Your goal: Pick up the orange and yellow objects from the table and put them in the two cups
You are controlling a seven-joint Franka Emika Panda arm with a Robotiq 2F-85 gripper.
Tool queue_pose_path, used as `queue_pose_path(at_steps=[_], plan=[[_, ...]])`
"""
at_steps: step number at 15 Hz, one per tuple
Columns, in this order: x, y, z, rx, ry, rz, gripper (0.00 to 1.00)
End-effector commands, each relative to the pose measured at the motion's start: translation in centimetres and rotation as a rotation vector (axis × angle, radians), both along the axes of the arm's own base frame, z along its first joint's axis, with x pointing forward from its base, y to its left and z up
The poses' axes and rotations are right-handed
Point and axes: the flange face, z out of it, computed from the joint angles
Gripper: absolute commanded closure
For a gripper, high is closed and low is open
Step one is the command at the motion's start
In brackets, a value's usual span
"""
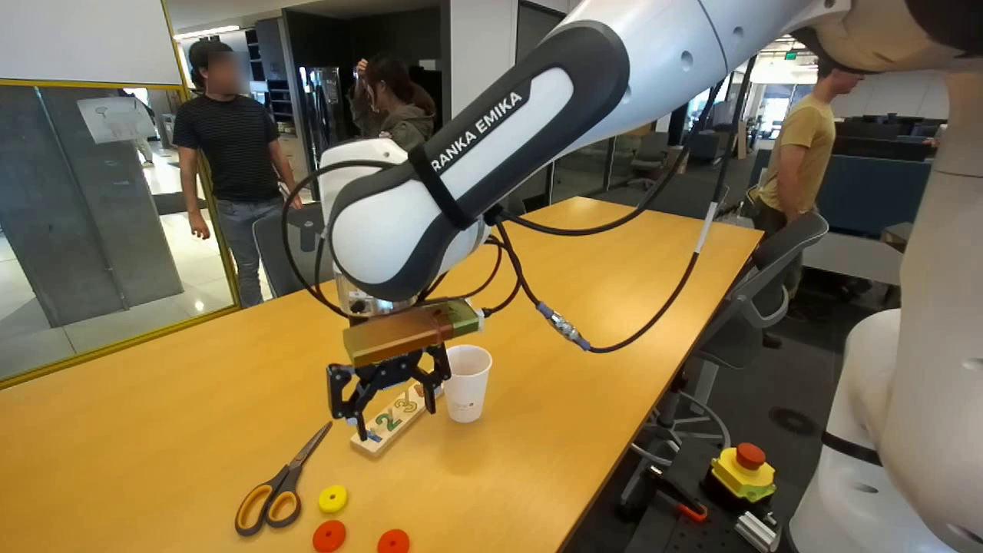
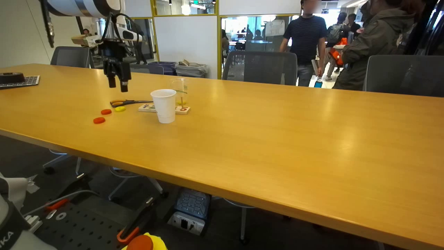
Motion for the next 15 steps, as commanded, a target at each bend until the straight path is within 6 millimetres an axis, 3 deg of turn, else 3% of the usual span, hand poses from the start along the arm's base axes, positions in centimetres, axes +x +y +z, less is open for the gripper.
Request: queue_pose_path(at_steps=[1, 7, 15], plan=[[-2.6, 0.2, -2.6, 0.026, 0.033, 0.047, 0.0], [-6.9, 0.4, -5.8, 0.045, -0.051, 0.206, 0.0], [-11.5, 1.5, -5.9, 0.102, -0.153, 0.313, 0.0]])
